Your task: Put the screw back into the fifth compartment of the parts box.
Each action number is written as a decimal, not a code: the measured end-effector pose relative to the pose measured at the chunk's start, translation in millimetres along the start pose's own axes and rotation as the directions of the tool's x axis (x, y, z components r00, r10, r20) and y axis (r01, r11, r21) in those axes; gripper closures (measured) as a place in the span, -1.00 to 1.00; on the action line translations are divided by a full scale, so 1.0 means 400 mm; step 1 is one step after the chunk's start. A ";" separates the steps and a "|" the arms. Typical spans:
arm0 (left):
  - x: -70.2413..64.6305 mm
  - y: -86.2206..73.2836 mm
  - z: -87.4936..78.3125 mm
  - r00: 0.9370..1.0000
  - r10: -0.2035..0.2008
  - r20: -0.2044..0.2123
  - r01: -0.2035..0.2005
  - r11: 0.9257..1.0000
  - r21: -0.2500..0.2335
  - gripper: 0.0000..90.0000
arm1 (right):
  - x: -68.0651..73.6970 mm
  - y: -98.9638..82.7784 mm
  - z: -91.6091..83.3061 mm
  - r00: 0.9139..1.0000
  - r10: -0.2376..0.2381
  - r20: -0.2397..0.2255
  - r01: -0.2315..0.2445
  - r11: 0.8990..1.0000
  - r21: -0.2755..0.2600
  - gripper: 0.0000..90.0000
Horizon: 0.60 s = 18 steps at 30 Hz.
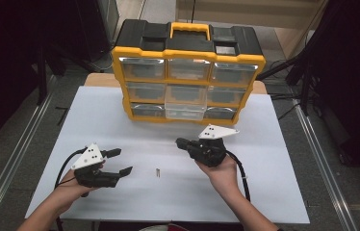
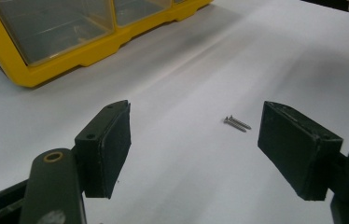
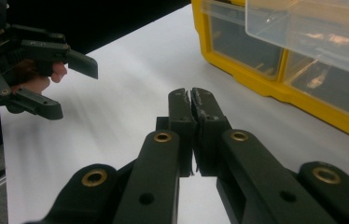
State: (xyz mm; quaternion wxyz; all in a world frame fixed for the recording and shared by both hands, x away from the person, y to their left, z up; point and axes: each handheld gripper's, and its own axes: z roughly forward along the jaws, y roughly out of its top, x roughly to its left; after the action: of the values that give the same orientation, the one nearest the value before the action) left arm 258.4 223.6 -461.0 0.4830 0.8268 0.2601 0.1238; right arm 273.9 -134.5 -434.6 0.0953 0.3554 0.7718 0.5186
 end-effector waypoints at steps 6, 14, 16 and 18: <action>0.002 -0.001 0.000 1.000 -0.004 -0.001 0.004 1.000 0.000 -0.43 | -0.007 0.015 -0.015 1.000 0.005 0.005 -0.005 1.000 -0.004 0.97; 0.004 -0.002 0.000 1.000 -0.007 -0.001 0.007 1.000 0.004 -0.43 | -0.015 0.032 -0.028 1.000 0.017 0.007 -0.017 1.000 -0.005 0.97; 0.004 -0.002 -0.002 1.000 -0.009 -0.002 0.009 1.000 0.003 -0.43 | -0.015 0.032 -0.028 1.000 0.015 0.009 -0.015 1.000 -0.002 0.97; 0.004 -0.003 -0.002 1.000 -0.014 -0.004 0.014 1.000 -0.005 -0.43 | -0.015 0.033 -0.026 1.000 0.016 0.012 -0.016 1.000 0.001 0.97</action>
State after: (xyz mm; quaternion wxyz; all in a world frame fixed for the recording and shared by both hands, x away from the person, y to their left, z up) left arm 259.1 225.6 -461.6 0.4854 0.8235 0.2668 0.1227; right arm 278.8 -143.4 -419.9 0.0957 0.3648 0.7687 0.5166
